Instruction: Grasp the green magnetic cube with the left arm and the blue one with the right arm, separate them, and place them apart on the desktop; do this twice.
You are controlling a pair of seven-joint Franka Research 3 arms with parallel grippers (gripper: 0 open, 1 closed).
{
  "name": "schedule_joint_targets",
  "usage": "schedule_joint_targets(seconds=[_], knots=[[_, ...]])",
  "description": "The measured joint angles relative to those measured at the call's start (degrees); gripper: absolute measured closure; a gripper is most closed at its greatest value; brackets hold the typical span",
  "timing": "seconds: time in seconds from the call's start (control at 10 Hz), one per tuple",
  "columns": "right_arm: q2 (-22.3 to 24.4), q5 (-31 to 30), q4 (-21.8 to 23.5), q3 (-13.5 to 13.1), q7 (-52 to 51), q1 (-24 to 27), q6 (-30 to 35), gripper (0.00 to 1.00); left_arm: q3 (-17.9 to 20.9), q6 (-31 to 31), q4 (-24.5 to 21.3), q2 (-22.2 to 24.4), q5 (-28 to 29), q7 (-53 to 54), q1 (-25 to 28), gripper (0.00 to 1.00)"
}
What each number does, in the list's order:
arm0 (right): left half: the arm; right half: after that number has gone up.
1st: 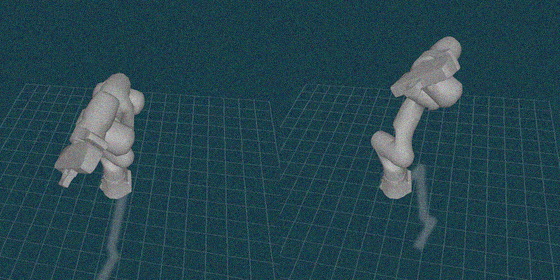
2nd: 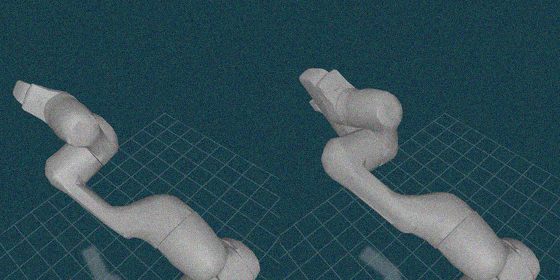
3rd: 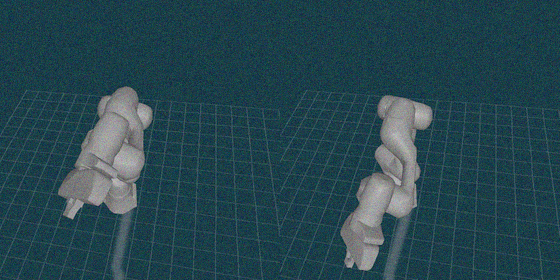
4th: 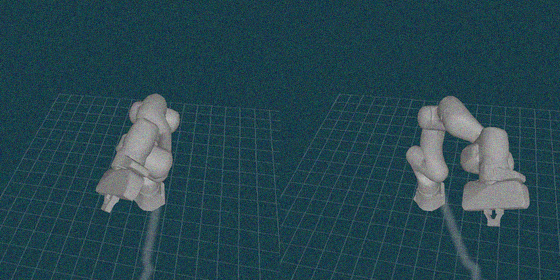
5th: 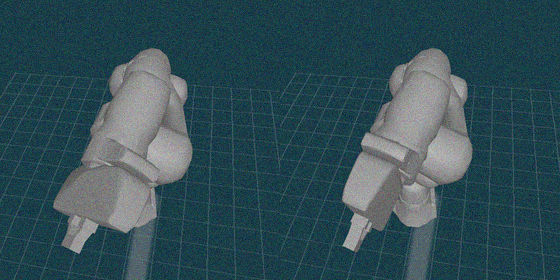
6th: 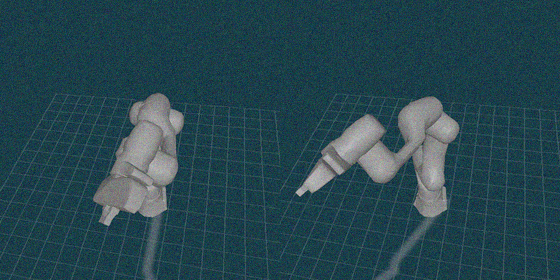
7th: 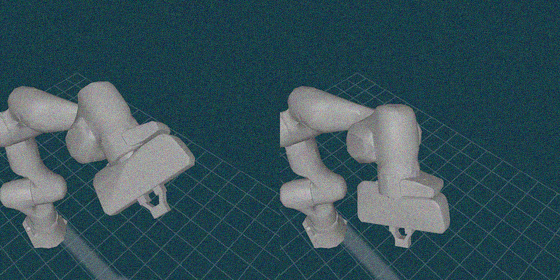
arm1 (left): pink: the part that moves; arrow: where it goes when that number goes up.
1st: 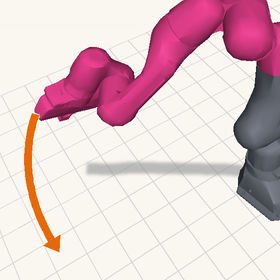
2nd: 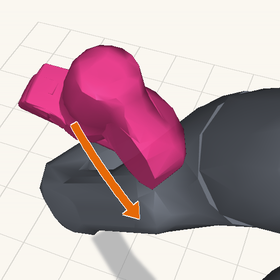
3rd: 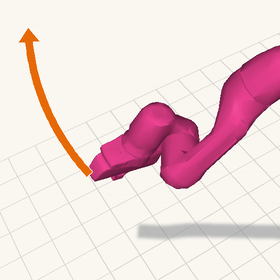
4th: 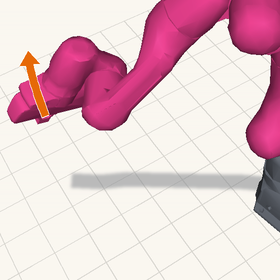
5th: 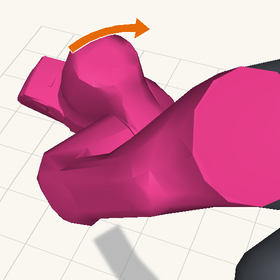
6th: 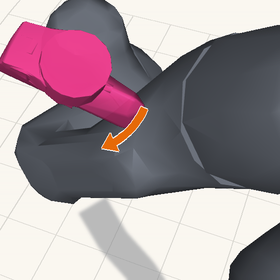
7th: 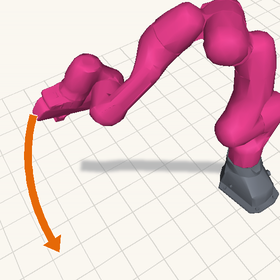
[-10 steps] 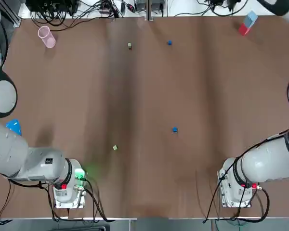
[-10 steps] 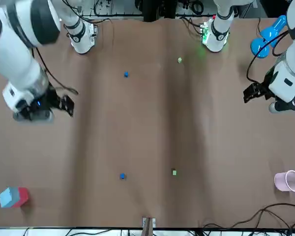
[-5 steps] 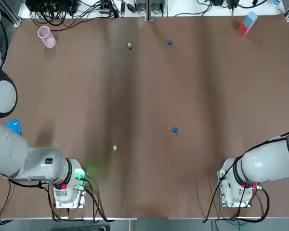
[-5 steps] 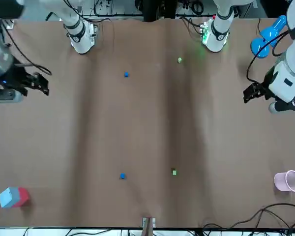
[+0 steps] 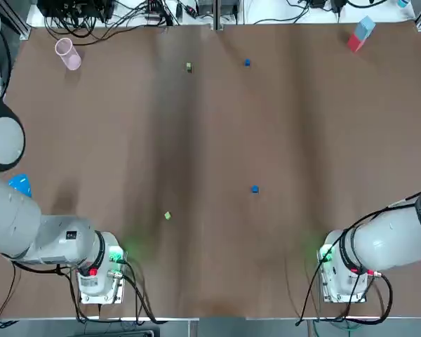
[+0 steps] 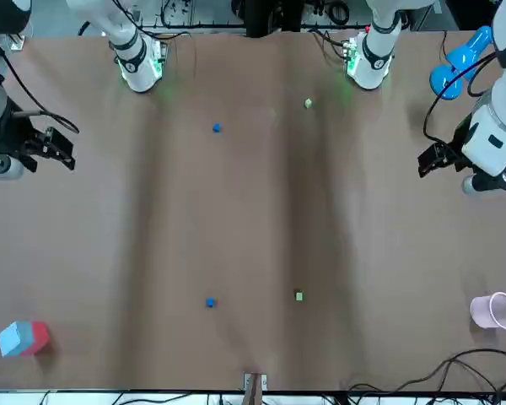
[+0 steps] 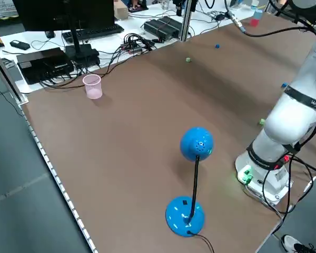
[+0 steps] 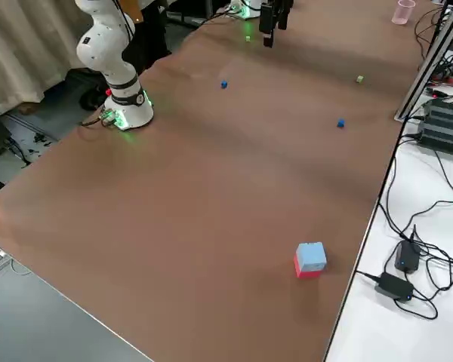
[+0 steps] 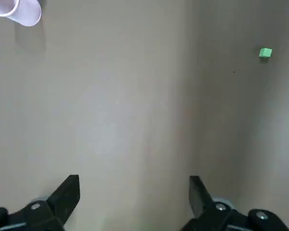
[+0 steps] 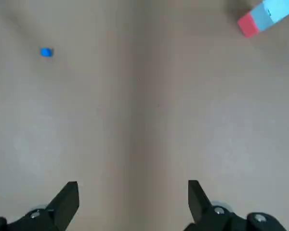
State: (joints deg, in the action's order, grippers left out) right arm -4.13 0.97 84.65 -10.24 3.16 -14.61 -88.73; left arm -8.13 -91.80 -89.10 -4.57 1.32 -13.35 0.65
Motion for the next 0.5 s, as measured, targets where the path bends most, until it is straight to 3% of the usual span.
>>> schedule_joint_targets(seconds=[0.5], knots=[[-0.07,0.02,-0.07,-0.14,0.04,-0.77,1.41,0.0,0.07,0.0,0.38,0.01,0.0,0.0,0.2,0.0]])
